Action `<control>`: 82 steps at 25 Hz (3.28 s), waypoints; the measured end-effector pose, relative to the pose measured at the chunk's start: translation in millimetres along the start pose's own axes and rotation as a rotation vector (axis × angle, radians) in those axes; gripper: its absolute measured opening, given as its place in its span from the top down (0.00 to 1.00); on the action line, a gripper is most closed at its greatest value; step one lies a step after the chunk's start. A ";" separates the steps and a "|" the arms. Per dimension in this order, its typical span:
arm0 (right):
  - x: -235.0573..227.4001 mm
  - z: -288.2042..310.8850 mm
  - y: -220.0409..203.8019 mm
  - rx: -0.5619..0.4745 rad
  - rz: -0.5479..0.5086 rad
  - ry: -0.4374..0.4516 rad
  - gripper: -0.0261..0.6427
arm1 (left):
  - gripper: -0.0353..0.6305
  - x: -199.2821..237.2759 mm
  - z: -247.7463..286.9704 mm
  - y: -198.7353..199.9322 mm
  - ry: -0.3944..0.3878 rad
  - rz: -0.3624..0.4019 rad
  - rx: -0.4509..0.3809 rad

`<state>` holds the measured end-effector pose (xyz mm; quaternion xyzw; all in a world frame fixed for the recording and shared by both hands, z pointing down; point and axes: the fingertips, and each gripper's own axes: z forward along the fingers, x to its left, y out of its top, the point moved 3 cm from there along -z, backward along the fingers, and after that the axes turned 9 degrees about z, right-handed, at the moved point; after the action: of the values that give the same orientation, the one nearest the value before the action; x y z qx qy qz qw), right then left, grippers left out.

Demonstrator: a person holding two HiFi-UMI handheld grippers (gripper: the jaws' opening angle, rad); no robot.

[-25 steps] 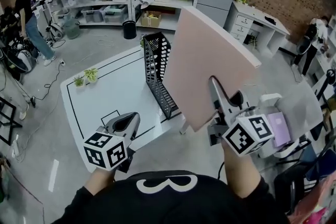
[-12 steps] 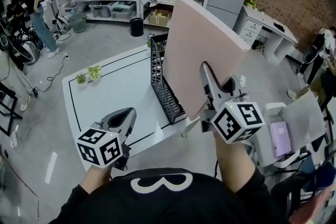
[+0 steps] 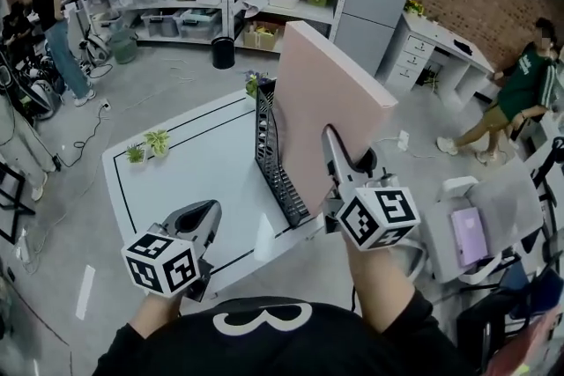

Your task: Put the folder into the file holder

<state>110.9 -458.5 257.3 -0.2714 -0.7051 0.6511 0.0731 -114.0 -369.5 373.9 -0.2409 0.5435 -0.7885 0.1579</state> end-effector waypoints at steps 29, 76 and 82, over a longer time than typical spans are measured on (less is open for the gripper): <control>-11.1 12.9 -83.9 -0.028 -0.027 -0.035 0.76 | 0.94 53.0 8.1 -33.2 -0.044 -0.016 0.092; 43.5 -152.2 -111.3 0.431 0.102 0.339 0.65 | 0.94 -92.9 -45.8 -60.8 0.018 -0.066 0.032; 60.9 -206.6 -98.9 0.417 0.183 0.439 0.95 | 0.94 -147.1 -66.8 -59.4 0.006 -0.051 -0.010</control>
<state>125.5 -248.4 366.1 -0.4469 -0.4966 0.7113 0.2185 -27.4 -220.8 379.1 -0.2531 0.5416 -0.7902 0.1350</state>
